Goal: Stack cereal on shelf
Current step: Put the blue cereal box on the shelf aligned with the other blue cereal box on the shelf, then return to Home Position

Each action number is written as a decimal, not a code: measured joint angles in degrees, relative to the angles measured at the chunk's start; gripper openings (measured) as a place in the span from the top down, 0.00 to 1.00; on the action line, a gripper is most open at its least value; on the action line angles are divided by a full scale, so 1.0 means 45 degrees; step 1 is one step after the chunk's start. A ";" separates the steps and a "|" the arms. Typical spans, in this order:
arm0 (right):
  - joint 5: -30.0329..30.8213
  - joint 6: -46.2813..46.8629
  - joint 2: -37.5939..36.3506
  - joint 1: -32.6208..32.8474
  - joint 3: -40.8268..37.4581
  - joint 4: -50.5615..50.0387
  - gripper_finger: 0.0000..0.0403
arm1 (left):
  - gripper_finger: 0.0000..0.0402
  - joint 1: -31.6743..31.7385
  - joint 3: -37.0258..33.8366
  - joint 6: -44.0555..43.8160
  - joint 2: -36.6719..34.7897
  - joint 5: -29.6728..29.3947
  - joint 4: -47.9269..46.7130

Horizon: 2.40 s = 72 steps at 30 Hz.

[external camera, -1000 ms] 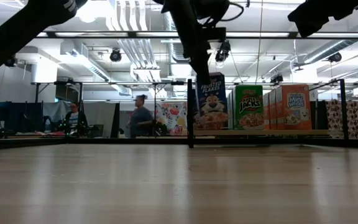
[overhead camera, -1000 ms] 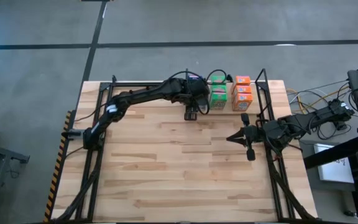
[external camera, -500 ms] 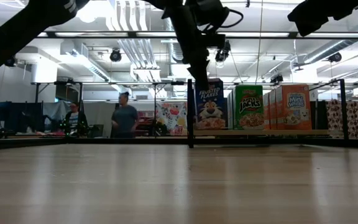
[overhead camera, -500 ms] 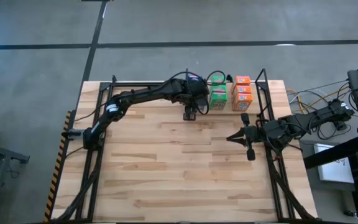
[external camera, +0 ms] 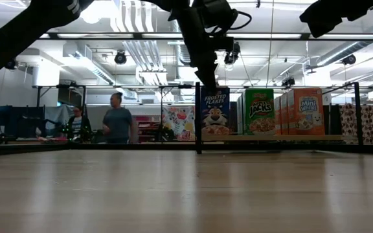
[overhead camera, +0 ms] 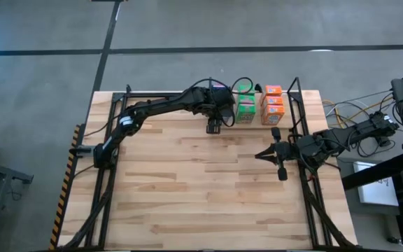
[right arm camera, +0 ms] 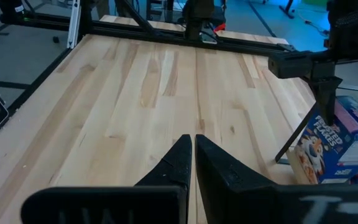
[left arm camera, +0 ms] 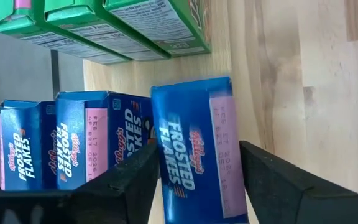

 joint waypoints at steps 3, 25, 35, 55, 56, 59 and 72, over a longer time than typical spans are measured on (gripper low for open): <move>0.0000 -0.0009 0.0000 0.0004 0.0000 0.0000 0.97 | 0.48 0.0000 0.0002 0.0007 0.0000 -0.0002 -0.0005; 0.0005 -0.0474 -0.0248 -0.0001 0.0000 0.0034 0.97 | 0.46 -0.1098 0.1241 -0.0603 -0.0683 -0.0211 -0.0682; 0.0005 -0.1786 -0.0503 -0.0001 -0.0178 0.0095 0.97 | 0.46 -0.2644 0.1202 -0.1772 -0.1494 0.0763 -0.1937; -0.0725 -0.3533 -0.5455 -0.0001 -0.2030 0.1674 0.97 | 0.46 -0.4570 -0.7501 -0.4053 -0.6763 0.0835 0.3204; -0.0799 -0.3600 -0.5568 -0.0001 -0.2098 0.1883 0.97 | 0.46 -0.4638 -0.8437 -0.4256 -0.7376 0.0824 0.3878; -0.0772 -0.3751 -0.5932 -0.0009 -0.2330 0.1577 0.97 | 0.46 -0.4793 -1.1079 -0.4857 -0.9283 0.0794 0.5898; -0.0770 -0.4078 -0.6901 -0.0006 -0.2783 0.1733 0.97 | 0.46 -0.4862 -1.9300 -0.5711 -1.7446 0.0435 1.1716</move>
